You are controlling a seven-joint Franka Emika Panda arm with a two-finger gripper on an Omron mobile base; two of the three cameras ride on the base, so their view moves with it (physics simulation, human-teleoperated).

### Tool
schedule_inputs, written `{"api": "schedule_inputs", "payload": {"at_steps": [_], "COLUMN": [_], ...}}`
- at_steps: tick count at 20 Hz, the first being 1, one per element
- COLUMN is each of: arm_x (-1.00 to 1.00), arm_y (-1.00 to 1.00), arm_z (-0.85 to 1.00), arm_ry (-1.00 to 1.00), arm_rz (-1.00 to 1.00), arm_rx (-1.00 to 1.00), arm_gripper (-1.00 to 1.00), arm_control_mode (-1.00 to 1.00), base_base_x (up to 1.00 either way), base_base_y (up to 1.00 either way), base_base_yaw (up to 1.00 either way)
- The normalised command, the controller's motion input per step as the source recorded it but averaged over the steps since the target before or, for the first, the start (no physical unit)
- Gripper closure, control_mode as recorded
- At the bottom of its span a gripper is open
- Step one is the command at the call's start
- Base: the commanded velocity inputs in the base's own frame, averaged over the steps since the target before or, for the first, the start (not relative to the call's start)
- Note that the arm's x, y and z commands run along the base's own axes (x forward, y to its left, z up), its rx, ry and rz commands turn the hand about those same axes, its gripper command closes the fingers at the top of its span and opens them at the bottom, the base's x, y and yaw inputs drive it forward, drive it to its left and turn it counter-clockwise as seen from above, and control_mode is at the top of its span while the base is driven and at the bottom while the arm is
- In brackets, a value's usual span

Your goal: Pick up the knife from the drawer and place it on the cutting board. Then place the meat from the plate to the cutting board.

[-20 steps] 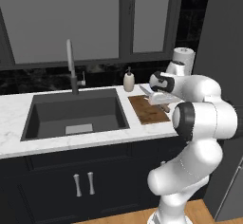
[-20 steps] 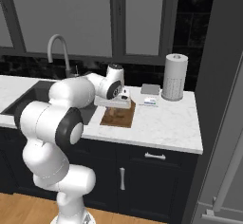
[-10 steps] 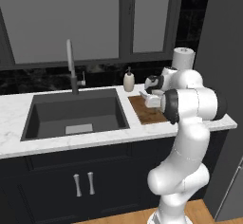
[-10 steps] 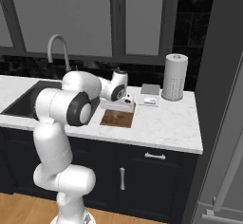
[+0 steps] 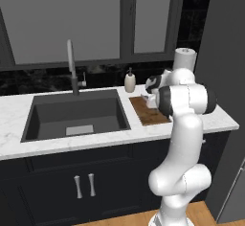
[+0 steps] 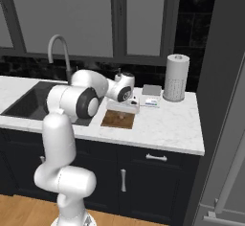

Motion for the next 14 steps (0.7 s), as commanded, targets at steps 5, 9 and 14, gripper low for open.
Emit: {"api": "schedule_inputs", "payload": {"at_steps": [5, 9, 14], "arm_x": [0.12, 0.00, -0.34], "arm_y": [0.00, 0.00, 0.00], "arm_z": [-0.08, 0.00, 0.52], "arm_ry": [0.00, 0.00, -0.04], "arm_rz": [0.00, 0.00, 0.02], "arm_rx": [0.00, 0.00, 0.02], "arm_gripper": [-1.00, -1.00, -1.00], "arm_control_mode": [-1.00, -1.00, -1.00], "base_base_x": [0.00, 0.00, 0.00], "base_base_y": [0.00, 0.00, 0.00], "base_base_yaw": [0.00, 0.00, 0.00]}}
